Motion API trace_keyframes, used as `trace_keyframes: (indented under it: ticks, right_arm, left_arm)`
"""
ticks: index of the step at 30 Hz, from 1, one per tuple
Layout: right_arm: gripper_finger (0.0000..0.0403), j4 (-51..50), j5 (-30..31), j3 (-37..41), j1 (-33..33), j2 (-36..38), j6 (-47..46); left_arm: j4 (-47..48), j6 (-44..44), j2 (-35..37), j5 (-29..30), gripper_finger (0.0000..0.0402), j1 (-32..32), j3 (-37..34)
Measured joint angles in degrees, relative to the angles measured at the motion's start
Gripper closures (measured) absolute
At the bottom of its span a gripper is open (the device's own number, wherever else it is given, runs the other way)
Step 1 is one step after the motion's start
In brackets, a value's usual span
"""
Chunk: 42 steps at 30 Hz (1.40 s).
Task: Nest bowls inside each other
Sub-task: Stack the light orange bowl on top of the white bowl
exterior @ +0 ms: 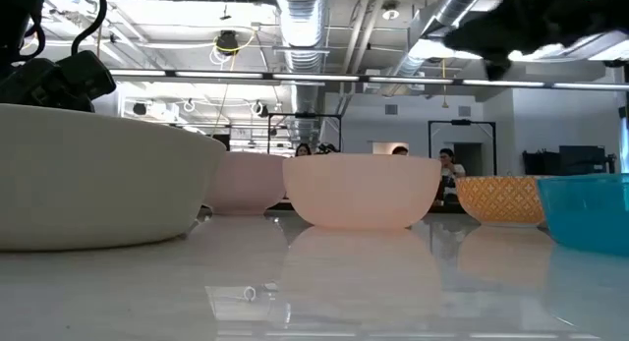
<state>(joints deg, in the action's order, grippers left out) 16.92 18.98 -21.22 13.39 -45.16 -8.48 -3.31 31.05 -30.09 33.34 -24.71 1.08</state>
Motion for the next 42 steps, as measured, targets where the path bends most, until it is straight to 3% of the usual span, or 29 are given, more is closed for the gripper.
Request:
trace_keyframes:
  ticks: [5,8,15,20,26,33,38,42]
  right_arm:
    - [0.0348,-2.5,-1.3,-10.0,-0.4,-13.2,4.2]
    - [0.0332,-10.6,-1.2,-17.2,-1.7,-19.8,5.5]
    - [0.0248,-33.9,-1.1,-34.8,-5.9,-33.4,3.6]
    - [0.0189,-41.2,-1.0,-42.1,-8.7,-42.2,2.9]
    - [0.0159,-45.4,-1.0,-47.2,-12.3,-50.1,4.3]
    - [0.0159,-46.9,-1.7,-48.6,-16.2,-55.5,4.6]
    - [0.016,-47.0,-5.4,-48.6,-18.3,-58.2,4.6]
    - [0.0186,-46.7,-7.1,-48.6,-19.1,-58.6,4.5]
  left_arm:
    - [0.0,0.0,0.0,0.0,0.0276,0.0,0.0]
    - [0.0,0.0,0.0,0.0,0.0276,0.0,0.0]
    - [0.0,0.0,0.0,0.0,0.0276,0.0,0.0]
    - [0.1,0.0,0.0,0.0,0.0276,0.0,0.0]
    - [0.1,0.0,0.0,0.0,0.0276,0.0,0.0]
    - [0.1,0.0,0.0,0.0,0.0276,0.0,0.0]
    - [0.1,0.0,0.0,0.0,0.0276,0.0,0.0]
    - [0.1,0.0,0.0,0.0,0.0276,0.0,0.0]
